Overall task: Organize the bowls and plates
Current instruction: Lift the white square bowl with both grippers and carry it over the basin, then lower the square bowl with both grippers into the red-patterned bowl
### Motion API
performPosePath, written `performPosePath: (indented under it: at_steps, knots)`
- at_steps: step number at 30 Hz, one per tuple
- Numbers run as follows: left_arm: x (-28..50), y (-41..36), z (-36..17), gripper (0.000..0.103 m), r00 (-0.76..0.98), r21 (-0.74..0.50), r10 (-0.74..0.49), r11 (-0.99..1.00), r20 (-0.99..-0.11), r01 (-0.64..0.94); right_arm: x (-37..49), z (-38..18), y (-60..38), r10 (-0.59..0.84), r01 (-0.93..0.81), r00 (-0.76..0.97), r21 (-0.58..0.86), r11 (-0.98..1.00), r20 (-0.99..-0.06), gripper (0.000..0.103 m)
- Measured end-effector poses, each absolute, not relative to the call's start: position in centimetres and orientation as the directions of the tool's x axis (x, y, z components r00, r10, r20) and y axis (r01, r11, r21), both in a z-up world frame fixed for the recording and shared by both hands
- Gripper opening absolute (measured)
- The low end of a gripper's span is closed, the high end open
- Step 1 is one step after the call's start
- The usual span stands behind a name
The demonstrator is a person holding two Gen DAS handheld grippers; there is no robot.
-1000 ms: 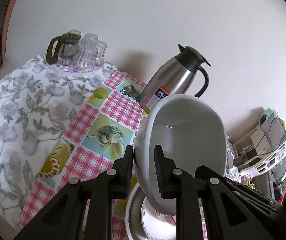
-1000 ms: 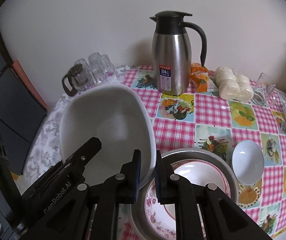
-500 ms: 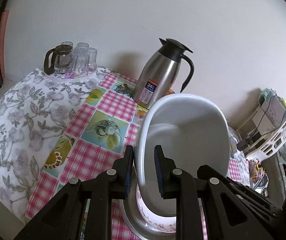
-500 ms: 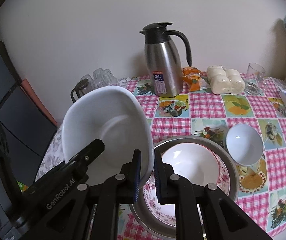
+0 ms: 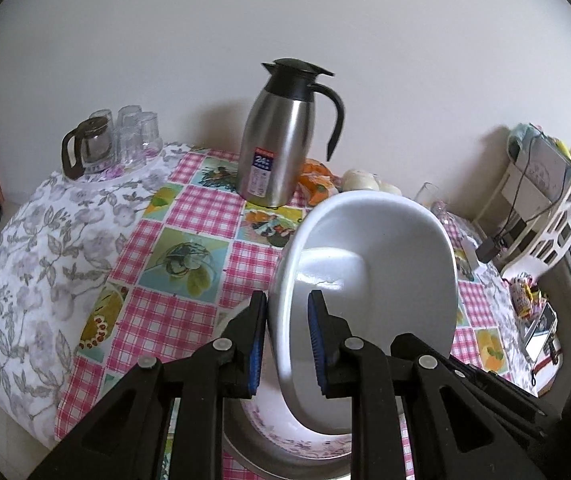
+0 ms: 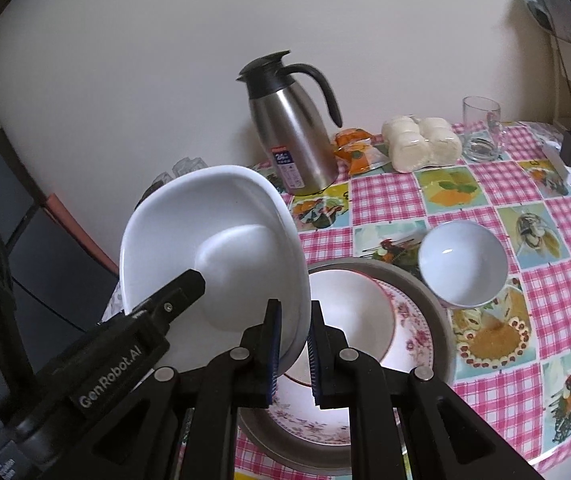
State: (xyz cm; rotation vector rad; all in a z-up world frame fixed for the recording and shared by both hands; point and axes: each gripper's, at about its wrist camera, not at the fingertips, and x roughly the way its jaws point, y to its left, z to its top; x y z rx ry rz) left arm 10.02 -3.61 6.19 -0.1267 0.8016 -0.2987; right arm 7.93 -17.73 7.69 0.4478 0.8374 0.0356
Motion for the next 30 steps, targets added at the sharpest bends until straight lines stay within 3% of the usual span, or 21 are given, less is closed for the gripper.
performPosePath:
  at_steps: [18,30]
  knots:
    - [7.2,-9.5,8.6,0.022,0.690,-0.130,-0.296,0.950,-0.660,0.283,3.9,8.8,-22.6,0.198,0.182,0.726,0.461,0.868,-0.659,0.014]
    - [7.2,-12.0,7.3,0.022,0.652,-0.119,-0.297,0.945,-0.698,0.303,3.2,8.4,-25.1,0.182,0.226,0.721,0.475,0.851,-0.669,0.014]
